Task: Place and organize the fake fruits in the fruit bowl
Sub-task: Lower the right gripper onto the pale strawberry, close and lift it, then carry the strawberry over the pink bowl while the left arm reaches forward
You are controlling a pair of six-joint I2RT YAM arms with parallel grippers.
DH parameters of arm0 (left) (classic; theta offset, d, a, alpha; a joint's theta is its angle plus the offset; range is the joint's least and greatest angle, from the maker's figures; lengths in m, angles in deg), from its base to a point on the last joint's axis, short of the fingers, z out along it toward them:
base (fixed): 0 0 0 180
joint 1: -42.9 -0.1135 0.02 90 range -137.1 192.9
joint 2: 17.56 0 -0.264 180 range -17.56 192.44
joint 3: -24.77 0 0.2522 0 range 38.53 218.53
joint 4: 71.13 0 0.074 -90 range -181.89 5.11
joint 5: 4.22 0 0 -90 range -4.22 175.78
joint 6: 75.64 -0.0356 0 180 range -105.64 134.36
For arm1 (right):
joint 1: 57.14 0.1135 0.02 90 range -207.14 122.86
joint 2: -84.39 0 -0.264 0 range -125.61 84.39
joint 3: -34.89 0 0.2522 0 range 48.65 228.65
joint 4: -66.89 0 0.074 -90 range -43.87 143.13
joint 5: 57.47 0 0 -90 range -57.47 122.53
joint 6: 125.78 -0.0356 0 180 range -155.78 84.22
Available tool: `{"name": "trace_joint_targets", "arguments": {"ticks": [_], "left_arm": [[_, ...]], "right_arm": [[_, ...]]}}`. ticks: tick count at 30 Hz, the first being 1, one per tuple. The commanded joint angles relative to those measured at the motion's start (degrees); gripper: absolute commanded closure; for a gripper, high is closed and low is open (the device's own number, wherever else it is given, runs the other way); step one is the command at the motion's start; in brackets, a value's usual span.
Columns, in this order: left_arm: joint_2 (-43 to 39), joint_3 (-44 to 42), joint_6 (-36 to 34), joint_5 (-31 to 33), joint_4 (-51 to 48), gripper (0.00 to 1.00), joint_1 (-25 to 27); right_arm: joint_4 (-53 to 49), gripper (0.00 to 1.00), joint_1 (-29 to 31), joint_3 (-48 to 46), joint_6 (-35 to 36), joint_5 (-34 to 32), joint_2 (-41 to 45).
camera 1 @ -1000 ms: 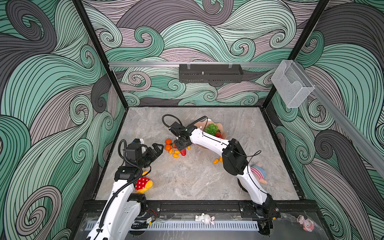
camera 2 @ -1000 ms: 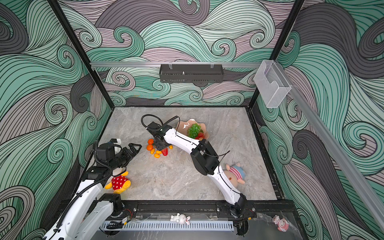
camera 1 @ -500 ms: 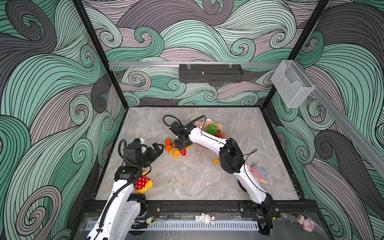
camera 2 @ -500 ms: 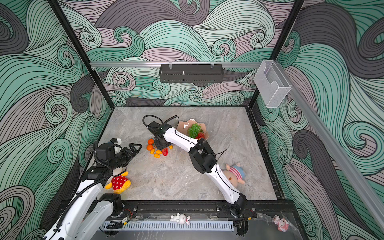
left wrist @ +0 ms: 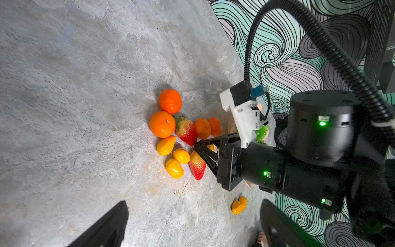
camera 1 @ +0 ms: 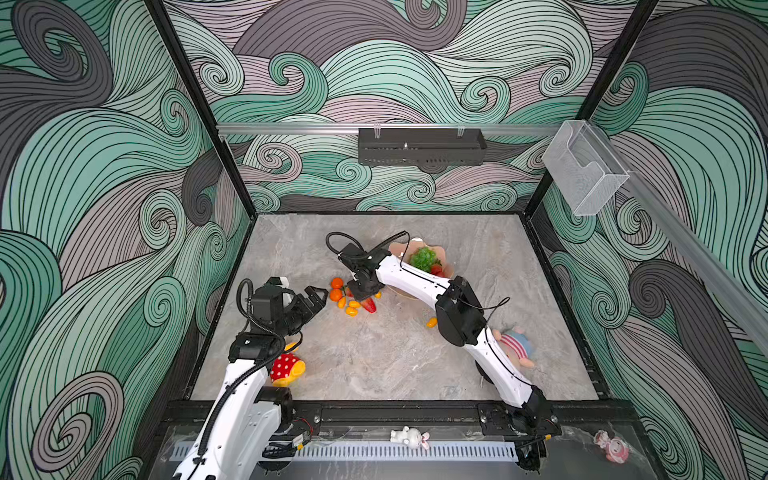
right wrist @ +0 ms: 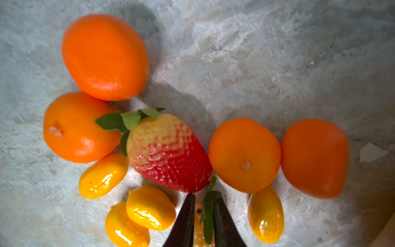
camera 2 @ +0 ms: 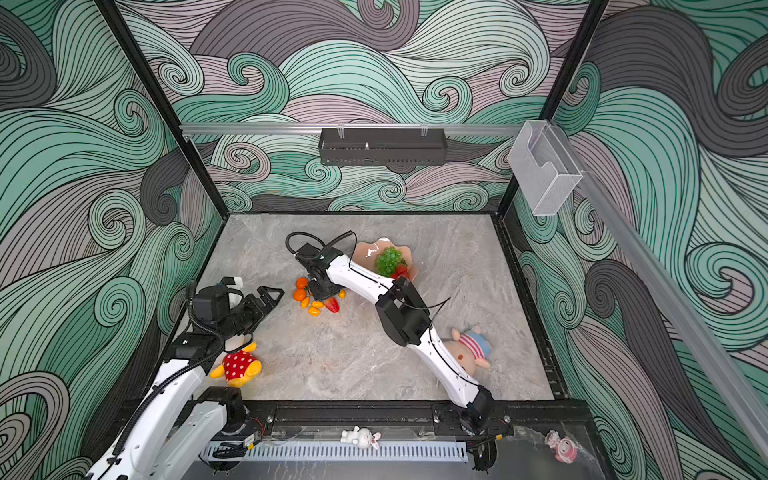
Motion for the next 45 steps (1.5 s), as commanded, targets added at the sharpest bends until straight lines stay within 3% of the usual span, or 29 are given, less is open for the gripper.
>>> {"name": "trace_joint_targets", "arguments": {"ticks": [1, 11, 24, 33, 45], "left_arm": [[-0.6, 0.8, -0.9, -0.6, 0.3, 0.01, -0.4], [-1.1, 1.1, -2.6, -3.4, 1.2, 0.01, -0.3], [4.1, 3.0, -5.8, -8.9, 1.2, 0.01, 2.1], [9.9, 6.9, -7.9, -3.7, 2.9, 0.02, 11.9], [20.7, 14.7, -9.4, 1.4, 5.9, 0.01, 23.4]], "right_arm": [[-1.3, 0.87, -0.3, 1.2, 0.0, 0.6, -0.1], [-1.2, 0.96, -0.3, -3.1, 0.3, 0.9, 6.7], [5.9, 1.0, -0.4, -22.8, -0.4, 0.5, 23.4], [8.1, 1.0, -2.5, -34.5, -1.0, -2.9, 35.7], [8.3, 1.0, -12.0, -41.6, 0.6, -4.0, 45.6]]}}
